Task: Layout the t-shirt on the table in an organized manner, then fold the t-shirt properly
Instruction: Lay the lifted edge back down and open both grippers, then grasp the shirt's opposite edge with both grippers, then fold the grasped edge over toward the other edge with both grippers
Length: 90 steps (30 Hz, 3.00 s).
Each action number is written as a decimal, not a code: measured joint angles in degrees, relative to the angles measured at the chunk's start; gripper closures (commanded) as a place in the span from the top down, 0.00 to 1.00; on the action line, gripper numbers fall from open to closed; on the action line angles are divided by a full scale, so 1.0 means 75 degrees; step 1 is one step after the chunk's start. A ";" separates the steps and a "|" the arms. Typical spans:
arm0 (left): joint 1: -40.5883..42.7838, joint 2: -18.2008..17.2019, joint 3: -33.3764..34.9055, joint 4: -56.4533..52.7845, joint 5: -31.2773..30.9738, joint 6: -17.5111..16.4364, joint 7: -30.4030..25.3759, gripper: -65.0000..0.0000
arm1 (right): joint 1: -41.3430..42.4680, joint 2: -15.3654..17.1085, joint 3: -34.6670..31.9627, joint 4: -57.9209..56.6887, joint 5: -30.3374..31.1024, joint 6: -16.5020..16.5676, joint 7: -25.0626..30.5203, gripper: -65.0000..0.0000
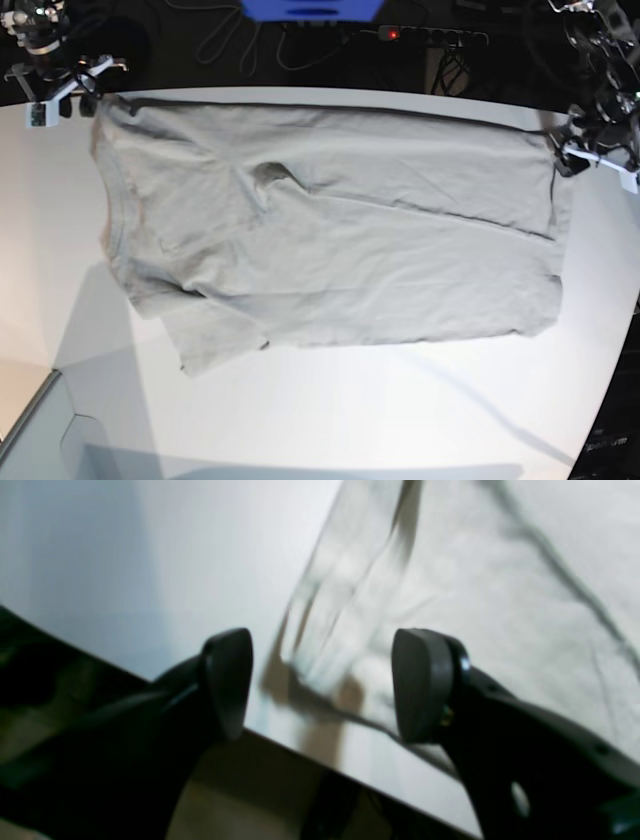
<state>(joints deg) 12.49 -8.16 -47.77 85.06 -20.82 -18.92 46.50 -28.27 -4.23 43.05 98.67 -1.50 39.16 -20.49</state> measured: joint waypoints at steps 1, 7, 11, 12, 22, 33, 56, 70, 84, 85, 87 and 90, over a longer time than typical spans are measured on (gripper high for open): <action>-0.0099 0.0017 -0.0122 0.0096 0.0003 -0.0029 0.0026 0.65 | 0.0070 0.0000 0.0026 0.0003 0.0000 0.0000 -0.0020 0.36; -0.1221 -0.0009 -0.0545 0.0274 0.0041 0.0023 0.0012 0.65 | 0.0833 0.0085 0.0096 0.0012 -0.0029 -0.0003 -0.0023 0.36; -0.2623 -0.0189 -0.0516 -0.0597 0.0154 0.0017 0.0015 0.65 | 0.1486 0.0213 0.0050 0.0012 -0.0050 -0.0006 -0.0047 0.36; -0.3031 -0.0318 -0.0402 -0.1037 0.0274 0.0038 0.0006 0.65 | 0.1612 0.0213 0.0041 0.0012 -0.0032 -0.0003 -0.0038 0.36; -0.6327 -0.1335 0.2113 -0.7542 0.2075 0.0105 -0.3684 0.65 | 0.2996 0.0271 -0.0082 -0.0184 -0.0481 -0.0023 -0.0017 0.36; -0.6851 -0.1545 0.2448 -0.9512 0.2291 0.0898 -0.5059 0.65 | 0.4811 0.0286 -0.0466 -0.1830 -0.2113 0.0000 -0.0050 0.36; -0.6260 -0.1451 0.2483 -0.9570 0.2317 0.0784 -0.5231 0.64 | 0.7321 0.1775 -0.2151 -0.6694 -0.2148 0.0003 0.0017 0.36; -0.6263 -0.1323 0.2483 -0.9565 0.2291 0.0807 -0.5179 0.00 | 0.7359 0.1874 -0.2151 -0.7466 -0.2148 0.0000 0.0026 0.32; -0.6059 -0.1070 0.2428 -0.8909 0.2285 0.0839 -0.4951 0.00 | 0.6333 0.1801 -0.2090 -0.5394 -0.1489 0.0003 -0.0020 0.00; -0.5904 -0.0994 0.2430 -0.8527 0.2226 0.0810 -0.4922 0.00 | 0.6085 0.1801 -0.2095 -0.4969 -0.1265 0.0006 -0.0058 0.00; -0.5473 -0.0901 0.2430 -0.7557 0.1763 0.0772 -0.4931 0.00 | 0.5610 0.1818 -0.2081 -0.4246 -0.0965 0.0003 -0.0050 0.00; -0.4654 -0.0836 0.2465 -0.6225 0.1107 0.0816 -0.4771 0.00 | 0.4925 0.1749 -0.2087 -0.3485 -0.0536 0.0009 0.0012 0.00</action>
<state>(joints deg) -22.41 -14.44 -29.28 38.37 -12.51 -12.80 10.72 8.67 8.88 27.40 72.53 -5.52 39.22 -20.40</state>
